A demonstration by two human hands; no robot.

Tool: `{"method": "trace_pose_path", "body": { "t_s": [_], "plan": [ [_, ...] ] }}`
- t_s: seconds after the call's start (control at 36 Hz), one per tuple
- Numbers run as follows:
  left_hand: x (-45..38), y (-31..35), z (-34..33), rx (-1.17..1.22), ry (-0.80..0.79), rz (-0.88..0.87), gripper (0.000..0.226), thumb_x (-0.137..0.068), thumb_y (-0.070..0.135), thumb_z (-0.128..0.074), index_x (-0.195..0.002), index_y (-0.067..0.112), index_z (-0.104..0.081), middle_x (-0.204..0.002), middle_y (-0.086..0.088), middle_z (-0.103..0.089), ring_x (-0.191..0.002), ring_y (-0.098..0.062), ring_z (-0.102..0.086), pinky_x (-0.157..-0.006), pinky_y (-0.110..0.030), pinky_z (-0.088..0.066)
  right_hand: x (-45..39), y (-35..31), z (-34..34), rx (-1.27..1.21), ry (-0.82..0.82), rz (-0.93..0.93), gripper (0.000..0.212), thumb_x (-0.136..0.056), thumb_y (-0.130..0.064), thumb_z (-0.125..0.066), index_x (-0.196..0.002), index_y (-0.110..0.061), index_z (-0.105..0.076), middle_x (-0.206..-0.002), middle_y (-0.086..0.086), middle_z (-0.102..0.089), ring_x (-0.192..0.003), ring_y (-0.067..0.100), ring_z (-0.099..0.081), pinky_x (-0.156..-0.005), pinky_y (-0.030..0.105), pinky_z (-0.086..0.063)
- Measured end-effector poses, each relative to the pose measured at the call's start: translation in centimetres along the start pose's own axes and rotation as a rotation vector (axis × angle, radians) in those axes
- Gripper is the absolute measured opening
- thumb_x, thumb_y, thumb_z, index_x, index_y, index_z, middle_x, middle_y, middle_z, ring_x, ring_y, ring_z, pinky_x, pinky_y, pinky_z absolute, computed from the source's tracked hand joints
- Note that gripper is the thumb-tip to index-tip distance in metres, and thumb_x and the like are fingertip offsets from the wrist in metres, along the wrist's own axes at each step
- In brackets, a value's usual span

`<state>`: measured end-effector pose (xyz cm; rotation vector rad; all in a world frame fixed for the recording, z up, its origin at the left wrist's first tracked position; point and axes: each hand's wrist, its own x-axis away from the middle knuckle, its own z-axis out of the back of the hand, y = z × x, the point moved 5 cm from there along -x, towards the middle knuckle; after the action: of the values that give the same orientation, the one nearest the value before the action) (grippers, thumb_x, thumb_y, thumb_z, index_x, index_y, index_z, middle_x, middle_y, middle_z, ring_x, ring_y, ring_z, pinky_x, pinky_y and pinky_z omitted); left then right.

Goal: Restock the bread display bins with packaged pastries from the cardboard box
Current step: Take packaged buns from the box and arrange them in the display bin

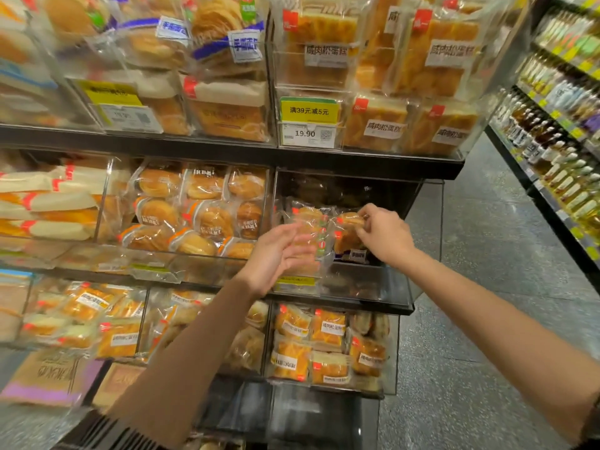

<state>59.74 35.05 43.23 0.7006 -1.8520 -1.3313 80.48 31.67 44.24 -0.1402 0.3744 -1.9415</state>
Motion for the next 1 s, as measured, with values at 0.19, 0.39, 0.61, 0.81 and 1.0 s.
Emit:
{"method": "trace_pose_path", "body": {
  "t_s": [0.19, 0.39, 0.61, 0.81, 1.0],
  "plan": [
    [7.3, -1.8, 4.8, -0.52, -0.1, 0.069, 0.023, -0.1, 0.012, -0.046, -0.118, 0.014, -0.059, -0.104, -0.003, -0.068, -0.089, -0.014, -0.067, -0.081, -0.026, -0.053, 5.6, -6.6, 1.6, -0.119, 0.036, 0.116, 0.019, -0.094, -0.021, -0.055, -0.107, -0.013, -0.066, -0.09, 0.004, -0.07, -0.081, 0.02, -0.062, -0.065, 0.026, -0.041],
    [17.1, -4.8, 13.1, -0.768, -0.085, 0.121, 0.023, -0.097, 0.015, -0.052, -0.117, 0.006, -0.059, -0.09, 0.0, -0.063, -0.074, -0.001, -0.057, -0.072, -0.019, -0.046, 12.8, -16.6, -1.5, -0.148, -0.049, 0.274, 0.017, -0.093, -0.023, -0.055, -0.09, -0.011, -0.067, -0.082, 0.012, -0.07, -0.083, 0.033, -0.065, -0.067, 0.039, -0.051],
    [31.0, -12.0, 25.2, -0.761, 0.102, 0.23, 0.019, -0.094, 0.02, -0.055, -0.097, 0.008, -0.069, -0.082, 0.005, -0.065, -0.075, 0.0, -0.063, -0.074, -0.01, -0.048, 23.1, -28.1, -12.7, -0.085, -0.377, 0.44, 0.019, -0.092, -0.023, -0.054, -0.103, -0.015, -0.067, -0.088, 0.008, -0.07, -0.087, 0.027, -0.066, -0.072, 0.036, -0.052],
    [40.4, -20.8, 32.5, -0.805, 0.26, 0.322, 0.022, -0.099, 0.017, -0.048, -0.119, 0.024, -0.054, -0.11, 0.015, -0.052, -0.104, -0.011, -0.052, -0.064, -0.008, -0.031, 32.3, -33.4, -24.7, -0.088, -0.667, 0.427, 0.012, -0.092, -0.016, -0.057, -0.099, -0.016, -0.067, -0.093, 0.001, -0.069, -0.089, 0.018, -0.065, -0.078, 0.036, -0.054],
    [46.2, -32.0, 36.6, -0.609, 0.348, 0.458, 0.023, -0.095, 0.01, -0.058, -0.116, 0.01, -0.065, -0.115, 0.006, -0.06, -0.113, -0.008, -0.053, -0.089, -0.013, -0.036, 39.9, -33.5, -36.4, 0.042, -0.885, 0.414, 0.012, -0.091, -0.019, -0.054, -0.098, -0.014, -0.063, -0.092, 0.005, -0.067, -0.092, 0.025, -0.067, -0.076, 0.035, -0.053]
  ]
}}
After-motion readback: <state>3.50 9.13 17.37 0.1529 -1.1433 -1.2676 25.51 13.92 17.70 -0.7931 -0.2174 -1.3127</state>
